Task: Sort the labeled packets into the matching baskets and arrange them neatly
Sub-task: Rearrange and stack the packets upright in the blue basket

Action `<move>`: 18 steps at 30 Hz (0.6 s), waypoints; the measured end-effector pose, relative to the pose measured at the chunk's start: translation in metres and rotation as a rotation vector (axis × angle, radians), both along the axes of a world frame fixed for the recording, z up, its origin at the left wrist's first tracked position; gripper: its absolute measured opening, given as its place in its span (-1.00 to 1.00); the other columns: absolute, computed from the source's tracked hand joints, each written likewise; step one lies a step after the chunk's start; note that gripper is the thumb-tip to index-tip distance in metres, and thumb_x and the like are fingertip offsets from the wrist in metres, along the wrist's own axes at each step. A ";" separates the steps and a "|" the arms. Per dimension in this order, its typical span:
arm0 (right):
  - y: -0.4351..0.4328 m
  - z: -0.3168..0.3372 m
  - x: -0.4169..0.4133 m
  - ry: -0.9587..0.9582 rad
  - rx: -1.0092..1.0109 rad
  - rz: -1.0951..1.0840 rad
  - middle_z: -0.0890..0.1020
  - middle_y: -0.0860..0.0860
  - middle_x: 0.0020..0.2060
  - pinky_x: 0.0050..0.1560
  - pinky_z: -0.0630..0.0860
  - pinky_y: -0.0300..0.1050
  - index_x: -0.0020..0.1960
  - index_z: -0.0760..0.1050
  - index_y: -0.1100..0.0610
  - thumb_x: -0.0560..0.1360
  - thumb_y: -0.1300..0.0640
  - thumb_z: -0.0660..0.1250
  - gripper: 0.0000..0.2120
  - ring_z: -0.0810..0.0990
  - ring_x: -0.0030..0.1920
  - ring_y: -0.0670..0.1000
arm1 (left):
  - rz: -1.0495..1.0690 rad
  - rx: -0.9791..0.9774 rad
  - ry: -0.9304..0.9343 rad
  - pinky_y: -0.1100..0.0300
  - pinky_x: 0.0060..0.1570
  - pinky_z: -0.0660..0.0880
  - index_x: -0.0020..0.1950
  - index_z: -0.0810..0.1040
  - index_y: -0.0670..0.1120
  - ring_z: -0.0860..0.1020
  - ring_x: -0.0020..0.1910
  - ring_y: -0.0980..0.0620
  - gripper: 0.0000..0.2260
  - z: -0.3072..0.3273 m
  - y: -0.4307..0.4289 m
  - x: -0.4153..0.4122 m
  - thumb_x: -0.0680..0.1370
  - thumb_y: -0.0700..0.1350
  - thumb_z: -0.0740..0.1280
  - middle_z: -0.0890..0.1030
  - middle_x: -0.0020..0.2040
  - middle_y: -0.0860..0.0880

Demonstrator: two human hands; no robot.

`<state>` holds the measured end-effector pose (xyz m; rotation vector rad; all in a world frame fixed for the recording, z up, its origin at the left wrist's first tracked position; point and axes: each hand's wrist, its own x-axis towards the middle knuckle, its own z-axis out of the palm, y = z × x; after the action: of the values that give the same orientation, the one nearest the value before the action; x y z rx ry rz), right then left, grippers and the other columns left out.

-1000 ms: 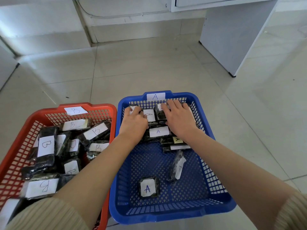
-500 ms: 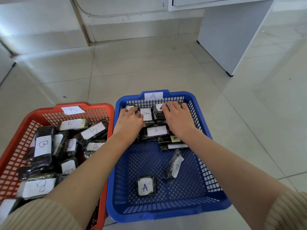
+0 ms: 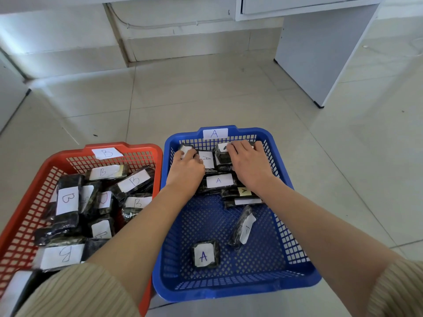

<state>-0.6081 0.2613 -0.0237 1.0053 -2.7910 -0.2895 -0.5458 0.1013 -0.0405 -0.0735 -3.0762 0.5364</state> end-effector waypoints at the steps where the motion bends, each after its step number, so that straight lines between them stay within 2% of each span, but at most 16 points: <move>1: 0.001 0.001 0.001 0.000 0.000 -0.011 0.33 0.08 0.36 0.31 0.23 0.11 0.43 0.16 0.17 0.54 0.12 0.28 -0.46 0.30 0.35 0.10 | -0.006 -0.003 0.010 -0.07 0.32 0.19 0.24 0.51 -0.13 0.25 0.38 -0.09 -0.73 0.003 0.000 0.000 0.55 -0.11 0.31 0.49 0.26 -0.05; 3: 0.007 0.003 0.008 0.008 -0.054 -0.017 0.42 0.09 0.29 0.22 0.34 0.14 0.38 0.29 0.18 0.44 0.13 0.39 -0.44 0.38 0.29 0.12 | -0.008 0.015 0.038 -0.08 0.32 0.20 0.25 0.50 -0.13 0.27 0.38 -0.09 -0.71 0.007 0.000 0.002 0.54 -0.11 0.32 0.44 0.32 -0.06; 5: 0.018 0.007 0.019 0.032 -0.243 0.074 0.55 0.11 0.09 0.01 0.46 0.12 0.16 0.50 0.20 0.31 0.28 0.46 -0.57 0.50 0.11 0.17 | -0.006 0.120 0.133 -0.09 0.29 0.26 0.20 0.55 -0.15 0.36 0.34 -0.10 -0.73 0.012 0.003 0.008 0.51 -0.12 0.35 0.49 0.28 -0.08; 7: 0.032 0.015 0.035 -0.187 -0.354 0.207 0.56 0.09 0.00 -0.03 0.46 0.04 0.06 0.54 0.18 0.31 0.42 0.36 -0.65 0.49 0.04 0.13 | -0.038 0.249 0.296 -0.10 0.15 0.39 0.02 0.63 -0.16 0.50 0.19 -0.12 -0.81 0.014 0.012 0.022 0.47 -0.10 0.41 0.61 0.10 -0.09; 8: 0.040 0.016 0.044 -0.345 -0.313 0.242 0.54 0.06 0.04 0.05 0.44 0.01 0.10 0.53 0.15 0.35 0.43 0.30 -0.64 0.45 0.09 0.09 | -0.060 0.309 0.342 -0.06 0.07 0.43 -0.05 0.64 -0.15 0.54 0.10 -0.11 -0.84 0.016 0.018 0.032 0.48 -0.08 0.40 0.63 0.01 -0.07; 9: 0.047 0.015 0.053 -0.499 -0.201 0.258 0.52 0.04 0.09 0.14 0.41 -0.02 0.16 0.51 0.12 0.40 0.40 0.26 -0.62 0.40 0.15 0.05 | -0.080 0.380 0.300 0.00 -0.01 0.44 -0.09 0.63 -0.14 0.55 0.02 -0.09 -0.83 0.019 0.024 0.043 0.52 -0.05 0.35 0.62 -0.07 -0.05; 10: 0.052 0.011 0.061 -0.569 -0.078 0.272 0.49 0.03 0.15 0.21 0.38 -0.02 0.22 0.49 0.08 0.44 0.35 0.25 -0.62 0.35 0.22 0.04 | -0.094 0.466 0.191 0.06 -0.07 0.43 -0.11 0.60 -0.12 0.53 -0.06 -0.05 -0.79 0.022 0.031 0.055 0.57 -0.01 0.27 0.60 -0.12 -0.03; 12: 0.057 0.003 0.076 -0.514 0.119 0.313 0.43 0.05 0.25 0.26 0.35 0.00 0.30 0.43 0.05 0.50 0.21 0.27 -0.63 0.27 0.30 0.07 | -0.077 0.594 -0.151 0.13 -0.15 0.44 -0.13 0.55 -0.10 0.50 -0.15 0.02 -0.70 0.027 0.039 0.075 0.60 0.08 0.18 0.53 -0.16 0.02; 13: 0.058 0.000 0.081 -0.461 0.177 0.309 0.40 0.06 0.29 0.25 0.34 -0.01 0.32 0.41 0.06 0.52 0.16 0.27 -0.63 0.24 0.33 0.09 | -0.061 0.644 -0.309 0.14 -0.17 0.45 -0.11 0.55 -0.09 0.49 -0.17 0.05 -0.68 0.028 0.038 0.082 0.58 0.13 0.20 0.52 -0.16 0.04; 16: 0.060 -0.001 0.086 -0.386 0.142 0.266 0.42 0.08 0.29 0.23 0.32 -0.01 0.33 0.39 0.10 0.53 0.07 0.28 -0.61 0.26 0.32 0.09 | 0.011 0.714 -0.636 0.14 -0.16 0.47 -0.02 0.57 -0.01 0.51 -0.13 0.08 -0.61 0.029 0.033 0.099 0.40 0.27 0.37 0.54 -0.10 0.09; 18: 0.063 0.002 0.082 -0.416 0.048 0.220 0.46 0.07 0.22 0.22 0.35 -0.02 0.30 0.40 0.11 0.52 0.03 0.30 -0.62 0.31 0.27 0.08 | 0.000 0.631 -0.714 0.07 -0.14 0.49 0.02 0.55 -0.02 0.50 -0.08 0.01 -0.55 0.030 0.031 0.103 0.31 0.26 0.46 0.53 -0.04 0.04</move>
<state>-0.5257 0.3246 -0.0219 1.5251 -2.9971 -0.1291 -0.4429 0.1319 -0.0108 -0.3107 -3.7357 -0.6200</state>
